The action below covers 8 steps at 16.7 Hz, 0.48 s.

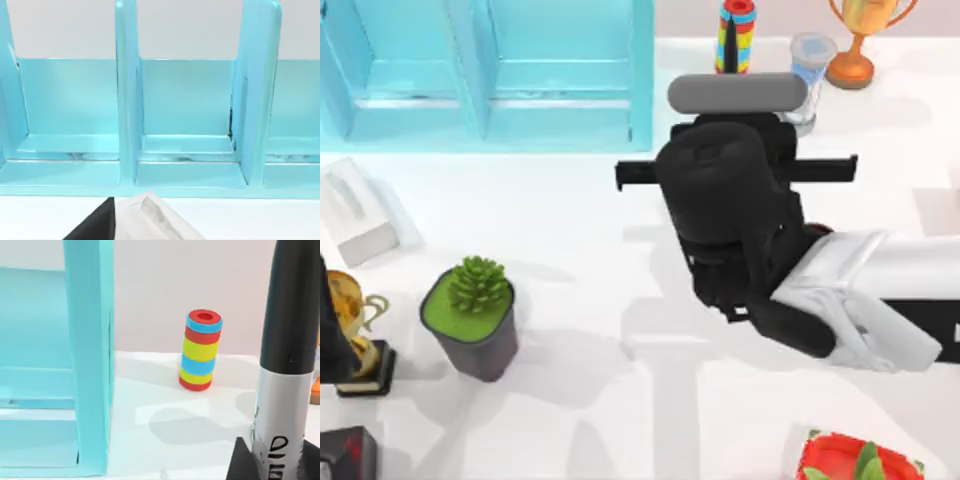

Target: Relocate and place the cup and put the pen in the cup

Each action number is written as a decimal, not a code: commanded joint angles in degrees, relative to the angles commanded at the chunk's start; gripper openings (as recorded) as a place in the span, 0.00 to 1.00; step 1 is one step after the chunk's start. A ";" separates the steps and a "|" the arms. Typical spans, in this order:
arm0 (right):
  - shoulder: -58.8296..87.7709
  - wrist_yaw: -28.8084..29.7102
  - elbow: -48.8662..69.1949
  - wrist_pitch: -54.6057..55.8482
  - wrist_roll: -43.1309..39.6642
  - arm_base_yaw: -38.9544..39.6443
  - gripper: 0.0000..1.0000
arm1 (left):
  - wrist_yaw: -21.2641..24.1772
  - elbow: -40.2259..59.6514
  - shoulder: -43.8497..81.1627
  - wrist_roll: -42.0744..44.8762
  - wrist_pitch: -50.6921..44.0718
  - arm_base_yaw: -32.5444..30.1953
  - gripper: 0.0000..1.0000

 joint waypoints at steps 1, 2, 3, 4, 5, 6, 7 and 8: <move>-1.18 2.56 -2.62 5.48 -2.54 0.62 0.00 | 0.00 0.00 0.00 0.00 0.00 0.00 1.00; -2.29 5.00 -5.17 10.74 -5.04 1.25 0.00 | 0.00 0.00 0.00 0.00 0.00 0.00 1.00; -3.32 7.30 -7.64 15.74 -7.46 1.88 0.00 | 0.00 0.00 0.00 0.00 0.00 0.00 1.00; -4.27 9.43 -10.01 20.45 -9.79 2.50 0.00 | 0.00 0.00 0.00 0.00 0.00 0.00 1.00; -5.11 11.36 -12.24 24.76 -11.96 3.08 0.00 | 0.00 0.00 0.00 0.00 0.00 0.00 1.00; -5.89 13.12 -14.32 28.73 -13.97 3.61 0.00 | 0.00 0.00 0.00 0.00 0.00 0.00 1.00; -6.59 14.70 -16.24 32.33 -15.82 4.09 0.00 | 0.00 0.00 0.00 0.00 0.00 0.00 1.00; -7.22 16.09 -17.98 35.55 -17.49 4.51 0.00 | 0.00 0.00 0.00 0.00 0.00 0.00 1.00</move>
